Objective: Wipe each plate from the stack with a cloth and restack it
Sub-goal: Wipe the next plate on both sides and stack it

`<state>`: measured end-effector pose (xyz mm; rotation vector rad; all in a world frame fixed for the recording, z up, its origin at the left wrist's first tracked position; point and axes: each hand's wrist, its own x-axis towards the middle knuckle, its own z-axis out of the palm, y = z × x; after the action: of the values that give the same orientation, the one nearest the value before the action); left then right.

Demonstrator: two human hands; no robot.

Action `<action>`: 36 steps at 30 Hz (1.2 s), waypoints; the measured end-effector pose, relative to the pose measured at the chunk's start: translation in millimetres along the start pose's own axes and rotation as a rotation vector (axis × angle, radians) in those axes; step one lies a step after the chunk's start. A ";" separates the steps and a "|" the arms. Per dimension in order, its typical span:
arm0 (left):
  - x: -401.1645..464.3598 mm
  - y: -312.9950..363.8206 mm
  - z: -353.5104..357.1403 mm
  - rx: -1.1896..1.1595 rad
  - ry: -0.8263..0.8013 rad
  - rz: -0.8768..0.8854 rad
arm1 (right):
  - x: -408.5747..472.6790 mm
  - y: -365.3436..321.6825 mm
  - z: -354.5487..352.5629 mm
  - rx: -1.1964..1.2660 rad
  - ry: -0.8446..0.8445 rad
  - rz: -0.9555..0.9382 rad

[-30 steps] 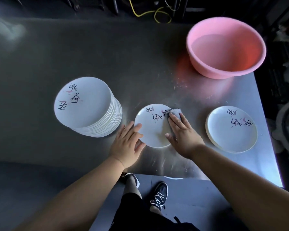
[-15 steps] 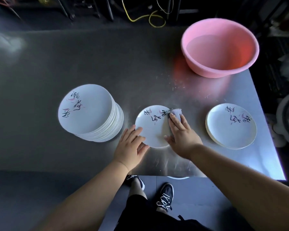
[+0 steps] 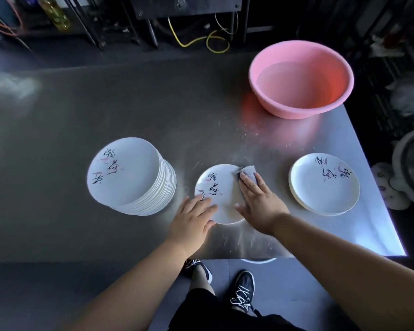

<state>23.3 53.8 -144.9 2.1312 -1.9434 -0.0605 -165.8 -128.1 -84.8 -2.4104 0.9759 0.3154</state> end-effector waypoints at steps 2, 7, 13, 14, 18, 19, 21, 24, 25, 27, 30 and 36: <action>2.4 2.4 0.6 -0.024 0.039 -0.009 | -24.8 -20.0 20.8 0.086 0.031 0.094; -1.1 0.8 5.4 -0.044 0.038 -0.009 | -49.9 -38.8 37.4 0.075 -0.082 0.136; -0.9 20.8 -1.9 -0.024 0.006 -0.122 | -2.2 -0.4 11.5 0.019 0.042 0.036; -0.7 27.3 -3.9 -0.029 -0.002 -0.154 | -9.4 -2.7 15.5 0.048 0.031 0.038; 7.0 52.5 -6.6 -0.059 -0.032 -0.184 | -59.2 -12.5 37.7 0.068 -0.050 0.015; 8.6 55.0 -7.3 -0.060 -0.043 -0.144 | -63.5 -10.3 36.3 0.053 -0.073 0.010; 9.3 51.2 -12.0 -0.048 -0.066 -0.079 | -53.6 0.2 25.1 0.010 -0.086 -0.015; 8.9 33.4 -20.7 -0.029 -0.111 -0.116 | -21.0 19.0 -1.2 -0.027 -0.063 -0.053; 8.3 28.0 -20.8 -0.022 -0.133 -0.118 | -13.1 23.2 -7.2 -0.042 -0.046 -0.060; 7.5 22.4 -16.5 -0.014 -0.153 -0.106 | -8.0 23.4 -8.6 -0.019 -0.020 -0.045; 10.8 27.7 -8.0 -0.065 -0.092 -0.130 | -25.7 -0.5 17.7 0.097 -0.040 0.074; 16.5 45.8 -3.4 -0.091 -0.055 -0.129 | -56.5 -39.6 43.6 0.137 -0.126 0.201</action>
<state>-18.8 34.7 -129.4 2.2132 -1.7936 -0.2292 -179.3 -47.6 -84.4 -2.1464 1.1459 0.4507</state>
